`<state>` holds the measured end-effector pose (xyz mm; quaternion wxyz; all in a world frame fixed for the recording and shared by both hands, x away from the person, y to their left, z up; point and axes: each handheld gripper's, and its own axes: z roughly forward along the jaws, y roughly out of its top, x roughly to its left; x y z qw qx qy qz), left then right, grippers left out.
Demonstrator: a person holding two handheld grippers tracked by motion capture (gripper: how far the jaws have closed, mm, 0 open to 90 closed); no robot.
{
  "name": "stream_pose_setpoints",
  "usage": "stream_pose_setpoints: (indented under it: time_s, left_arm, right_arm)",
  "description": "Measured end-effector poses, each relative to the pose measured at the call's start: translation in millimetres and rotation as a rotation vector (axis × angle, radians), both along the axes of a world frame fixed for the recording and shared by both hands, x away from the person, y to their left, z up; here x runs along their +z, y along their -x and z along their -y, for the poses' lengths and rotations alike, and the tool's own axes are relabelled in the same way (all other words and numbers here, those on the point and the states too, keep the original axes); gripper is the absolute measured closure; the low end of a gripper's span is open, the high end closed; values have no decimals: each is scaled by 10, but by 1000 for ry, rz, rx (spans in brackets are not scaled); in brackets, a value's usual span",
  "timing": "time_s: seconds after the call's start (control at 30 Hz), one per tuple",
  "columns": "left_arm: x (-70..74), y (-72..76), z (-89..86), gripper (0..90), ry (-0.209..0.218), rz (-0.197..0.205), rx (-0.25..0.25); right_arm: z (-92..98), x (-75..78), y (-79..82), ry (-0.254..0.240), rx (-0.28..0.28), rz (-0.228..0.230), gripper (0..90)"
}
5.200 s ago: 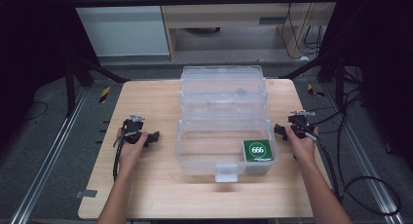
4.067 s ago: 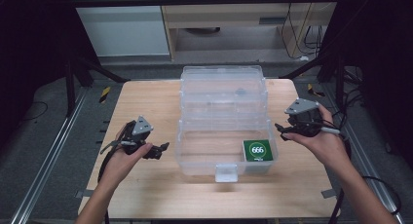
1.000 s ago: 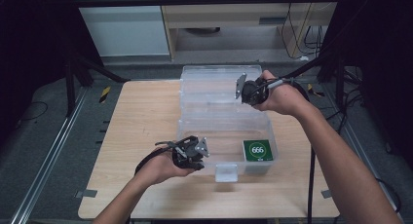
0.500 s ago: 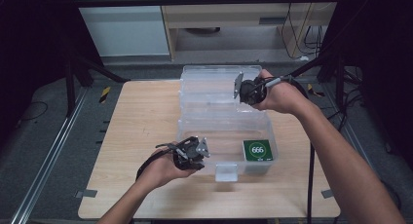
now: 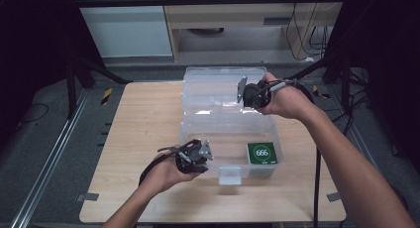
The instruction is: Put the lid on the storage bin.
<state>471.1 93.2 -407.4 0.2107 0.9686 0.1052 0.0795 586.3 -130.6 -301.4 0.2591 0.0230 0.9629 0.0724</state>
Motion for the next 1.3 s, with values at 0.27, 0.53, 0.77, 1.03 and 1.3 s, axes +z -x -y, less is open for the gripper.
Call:
stream_pose_setpoints:
  time_s: [0.27, 0.53, 0.77, 1.03, 1.3]
  left_arm:
    - [-6, -36, 3, 794, 11, -6, 13]
    - [-13, -45, -2, 793, 19, -9, 15]
    - [-16, -34, 9, 790, 16, -5, 19]
    - [-27, -16, 22, 784, 19, 8, 31]
    - [-30, -8, 39, 779, 14, 15, 35]
  right_arm:
    - [27, -9, -42, -19, -23, 5, 839]
    - [1, 17, 40, -13, -3, 32, 845]
    - [3, 48, 133, -18, 16, 41, 850]
    - [31, 63, 233, -48, 31, 53, 855]
    - [24, 68, 400, -47, 47, 77, 854]
